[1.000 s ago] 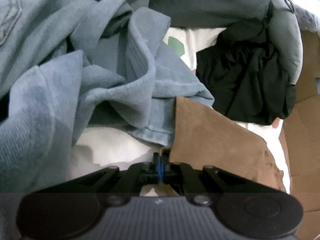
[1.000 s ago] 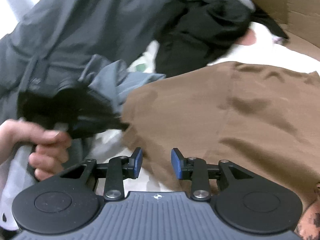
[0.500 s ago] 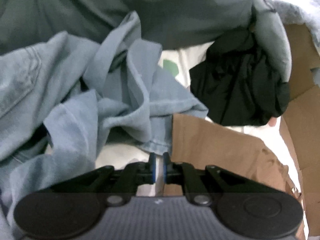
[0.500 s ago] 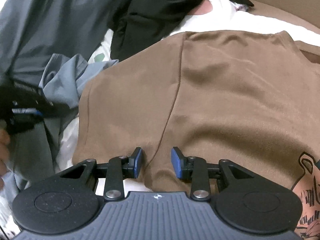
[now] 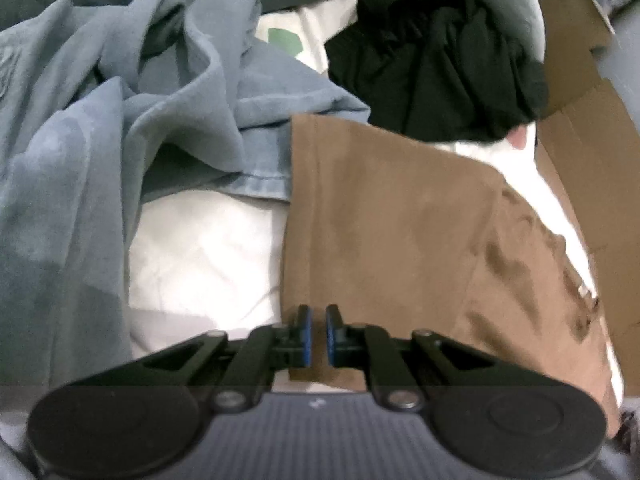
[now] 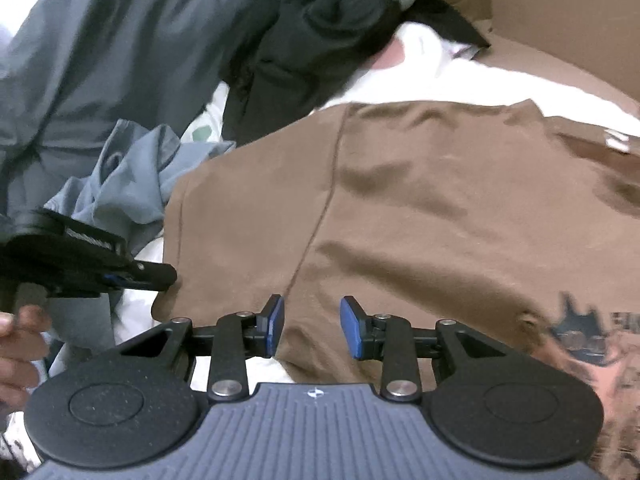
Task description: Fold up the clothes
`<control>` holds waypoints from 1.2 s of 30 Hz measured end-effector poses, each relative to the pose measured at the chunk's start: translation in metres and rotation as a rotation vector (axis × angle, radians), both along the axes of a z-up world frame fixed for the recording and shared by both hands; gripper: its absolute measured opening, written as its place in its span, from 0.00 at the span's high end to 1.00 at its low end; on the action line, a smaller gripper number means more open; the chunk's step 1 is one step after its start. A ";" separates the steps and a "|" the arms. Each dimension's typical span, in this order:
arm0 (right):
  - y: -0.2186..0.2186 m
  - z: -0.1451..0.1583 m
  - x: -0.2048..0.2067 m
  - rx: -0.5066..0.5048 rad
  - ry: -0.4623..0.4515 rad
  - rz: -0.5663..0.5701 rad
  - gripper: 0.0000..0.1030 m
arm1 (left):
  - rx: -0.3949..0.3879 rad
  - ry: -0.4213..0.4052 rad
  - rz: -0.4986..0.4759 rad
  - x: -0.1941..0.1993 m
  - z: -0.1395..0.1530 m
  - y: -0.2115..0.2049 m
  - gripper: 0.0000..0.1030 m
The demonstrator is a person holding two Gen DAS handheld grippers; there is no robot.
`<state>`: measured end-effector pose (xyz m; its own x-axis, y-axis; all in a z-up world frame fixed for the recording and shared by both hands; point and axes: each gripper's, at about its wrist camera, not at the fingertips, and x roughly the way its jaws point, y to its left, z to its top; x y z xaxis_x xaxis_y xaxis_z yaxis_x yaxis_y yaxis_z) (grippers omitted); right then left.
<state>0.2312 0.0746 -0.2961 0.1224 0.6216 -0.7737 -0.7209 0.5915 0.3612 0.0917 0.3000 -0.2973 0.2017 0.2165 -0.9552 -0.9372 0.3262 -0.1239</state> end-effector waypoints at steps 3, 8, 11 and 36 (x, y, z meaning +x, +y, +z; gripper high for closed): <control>-0.024 0.010 0.008 -0.011 -0.009 -0.024 0.63 | -0.009 0.025 0.028 -0.004 -0.010 0.002 0.91; -0.076 0.029 0.018 -0.032 -0.042 -0.071 0.63 | 0.032 0.019 0.041 0.001 0.005 -0.011 0.84; -0.112 0.039 0.022 -0.045 -0.061 -0.109 0.63 | 0.048 0.009 0.032 0.006 0.015 -0.023 0.82; -0.406 0.017 0.036 -0.169 0.015 -0.706 0.62 | -0.135 -0.056 -0.138 0.070 -0.016 -0.125 0.51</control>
